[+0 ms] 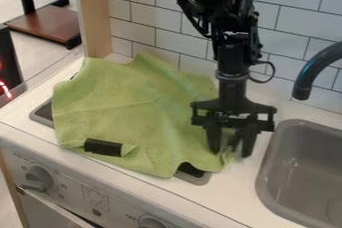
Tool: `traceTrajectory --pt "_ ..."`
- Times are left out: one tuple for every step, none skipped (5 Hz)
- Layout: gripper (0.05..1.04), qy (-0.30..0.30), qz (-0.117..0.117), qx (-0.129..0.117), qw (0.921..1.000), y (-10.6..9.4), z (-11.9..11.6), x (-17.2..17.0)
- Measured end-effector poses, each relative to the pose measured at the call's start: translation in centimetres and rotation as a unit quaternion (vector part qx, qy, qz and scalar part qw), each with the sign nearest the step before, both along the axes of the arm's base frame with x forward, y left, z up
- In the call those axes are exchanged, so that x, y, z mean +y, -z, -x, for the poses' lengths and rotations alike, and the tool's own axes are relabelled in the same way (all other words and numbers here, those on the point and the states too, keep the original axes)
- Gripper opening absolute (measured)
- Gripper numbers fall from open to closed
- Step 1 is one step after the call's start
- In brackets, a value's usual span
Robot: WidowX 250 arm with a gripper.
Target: Unfold the cloth from left to right
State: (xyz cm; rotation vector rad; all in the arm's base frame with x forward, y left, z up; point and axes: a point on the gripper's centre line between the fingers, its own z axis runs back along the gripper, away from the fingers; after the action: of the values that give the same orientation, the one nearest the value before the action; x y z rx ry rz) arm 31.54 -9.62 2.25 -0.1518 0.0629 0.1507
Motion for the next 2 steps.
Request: traceTrajectory --pt "0.994 0.006 0.001 0.002 1.0 -0.8 0.4 0.1" --pt "1.011 0.007 0.011 0.002 0.9999 -2.0 0.6 -0.1"
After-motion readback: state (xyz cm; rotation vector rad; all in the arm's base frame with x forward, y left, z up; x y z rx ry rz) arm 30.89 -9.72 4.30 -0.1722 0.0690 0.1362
